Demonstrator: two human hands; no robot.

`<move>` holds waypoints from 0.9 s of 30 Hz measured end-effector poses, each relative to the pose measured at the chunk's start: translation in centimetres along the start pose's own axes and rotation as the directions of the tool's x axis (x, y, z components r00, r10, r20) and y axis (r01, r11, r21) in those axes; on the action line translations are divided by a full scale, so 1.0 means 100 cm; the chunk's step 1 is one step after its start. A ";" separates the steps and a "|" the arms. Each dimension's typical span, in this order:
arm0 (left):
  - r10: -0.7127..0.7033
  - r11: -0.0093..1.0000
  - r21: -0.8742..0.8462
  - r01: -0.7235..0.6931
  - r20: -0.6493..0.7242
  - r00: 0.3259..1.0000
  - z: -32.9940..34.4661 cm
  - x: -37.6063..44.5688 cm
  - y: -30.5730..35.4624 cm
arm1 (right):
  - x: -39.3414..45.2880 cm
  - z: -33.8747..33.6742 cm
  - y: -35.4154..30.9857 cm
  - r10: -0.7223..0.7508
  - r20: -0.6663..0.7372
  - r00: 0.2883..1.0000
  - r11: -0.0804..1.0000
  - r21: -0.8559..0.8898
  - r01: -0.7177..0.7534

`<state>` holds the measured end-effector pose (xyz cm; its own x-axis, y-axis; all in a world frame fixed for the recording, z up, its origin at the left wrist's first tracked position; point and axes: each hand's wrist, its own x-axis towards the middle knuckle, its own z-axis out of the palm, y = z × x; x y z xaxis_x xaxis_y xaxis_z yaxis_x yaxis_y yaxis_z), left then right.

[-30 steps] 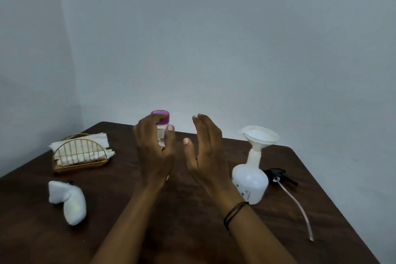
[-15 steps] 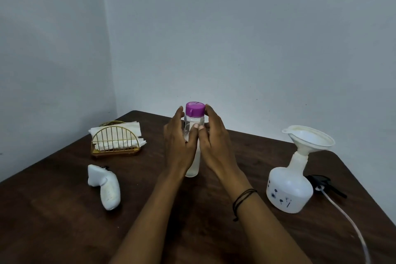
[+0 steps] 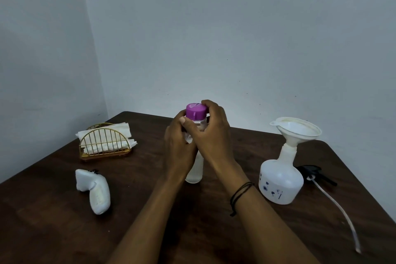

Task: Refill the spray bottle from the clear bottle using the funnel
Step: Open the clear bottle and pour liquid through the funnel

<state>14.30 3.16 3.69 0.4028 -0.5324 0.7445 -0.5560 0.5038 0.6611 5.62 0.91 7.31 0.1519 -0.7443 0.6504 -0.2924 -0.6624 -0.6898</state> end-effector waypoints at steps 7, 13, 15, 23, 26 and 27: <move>0.004 1.000 0.024 -0.005 0.055 0.998 0.010 -0.009 0.007 | 0.003 -0.018 0.007 0.062 -0.086 0.994 0.982 0.185 -0.046; -0.014 1.000 0.013 0.013 0.052 0.999 0.011 -0.010 0.008 | 0.004 -0.036 0.014 0.122 0.193 0.974 0.931 0.319 -0.180; -0.005 1.000 0.023 0.004 0.059 0.998 0.011 -0.011 0.009 | 0.003 -0.036 0.011 0.118 0.216 0.969 0.940 0.291 -0.179; -0.010 0.999 0.039 0.007 0.056 0.998 0.012 -0.014 0.010 | -0.002 -0.027 0.003 0.108 0.009 0.994 0.949 0.296 -0.106; 0.003 0.999 0.037 -0.005 0.054 0.999 0.012 -0.015 0.013 | 0.000 -0.027 0.003 0.131 0.034 0.991 0.964 0.228 -0.136; 0.006 0.999 0.037 -0.008 0.050 0.999 0.012 -0.015 0.014 | -0.001 -0.025 0.002 0.122 -0.010 0.992 0.979 0.166 -0.119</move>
<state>12.09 3.84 3.37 0.3621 -0.5629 0.7430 -0.5856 0.4827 0.6511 3.15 1.02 7.93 0.1054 -0.8187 0.5644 -0.1476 -0.5742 -0.8053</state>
